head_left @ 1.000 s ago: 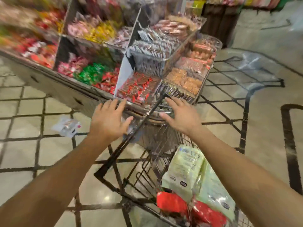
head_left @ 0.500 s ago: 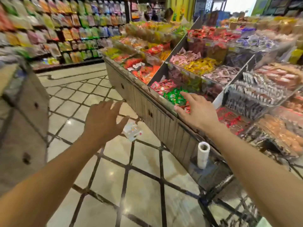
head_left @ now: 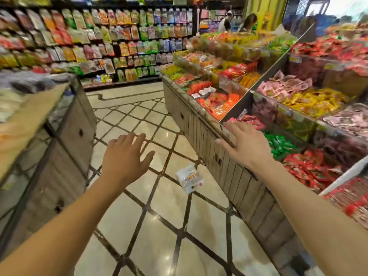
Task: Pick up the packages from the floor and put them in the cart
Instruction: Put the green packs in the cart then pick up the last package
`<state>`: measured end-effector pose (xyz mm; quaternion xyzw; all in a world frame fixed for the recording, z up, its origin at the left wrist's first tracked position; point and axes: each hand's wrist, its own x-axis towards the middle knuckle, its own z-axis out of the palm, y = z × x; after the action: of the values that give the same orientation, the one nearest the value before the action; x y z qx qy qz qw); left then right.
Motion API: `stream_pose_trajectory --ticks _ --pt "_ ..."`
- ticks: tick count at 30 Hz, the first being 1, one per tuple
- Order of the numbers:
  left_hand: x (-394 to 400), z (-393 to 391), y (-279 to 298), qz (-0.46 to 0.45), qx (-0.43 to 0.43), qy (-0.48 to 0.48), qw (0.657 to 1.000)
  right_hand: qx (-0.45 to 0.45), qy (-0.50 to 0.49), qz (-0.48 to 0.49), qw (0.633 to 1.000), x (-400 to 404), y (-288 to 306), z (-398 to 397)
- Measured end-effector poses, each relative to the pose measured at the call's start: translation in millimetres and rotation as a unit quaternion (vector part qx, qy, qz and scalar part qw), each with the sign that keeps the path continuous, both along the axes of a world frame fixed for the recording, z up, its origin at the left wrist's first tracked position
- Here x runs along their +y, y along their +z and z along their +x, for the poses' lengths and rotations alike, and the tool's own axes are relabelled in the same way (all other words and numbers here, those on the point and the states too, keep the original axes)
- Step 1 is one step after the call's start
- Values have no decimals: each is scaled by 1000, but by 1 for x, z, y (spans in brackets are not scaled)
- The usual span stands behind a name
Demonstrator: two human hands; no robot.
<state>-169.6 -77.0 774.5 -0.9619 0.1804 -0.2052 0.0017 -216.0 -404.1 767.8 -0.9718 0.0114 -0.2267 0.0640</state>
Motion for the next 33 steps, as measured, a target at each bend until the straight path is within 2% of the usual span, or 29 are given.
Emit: stream_pose_trajectory --ticks 8,14,19,26,33 --pt "-30 155 3 -77 0 -10 997 -28 7 77 997 -23 8 164" --pt "-61 254 -19 -73 -9 -53 996 -15 10 84 996 -40 -7 268" --pt "-92 348 -59 -77 19 -72 994 2 1 92 996 -53 -47 360" --pt "-131 512 -127 -70 89 -94 989 91 -3 85 992 -69 -106 509" --pt "-168 627 -229 -90 159 -111 977 147 -3 101 984 -81 -202 625"
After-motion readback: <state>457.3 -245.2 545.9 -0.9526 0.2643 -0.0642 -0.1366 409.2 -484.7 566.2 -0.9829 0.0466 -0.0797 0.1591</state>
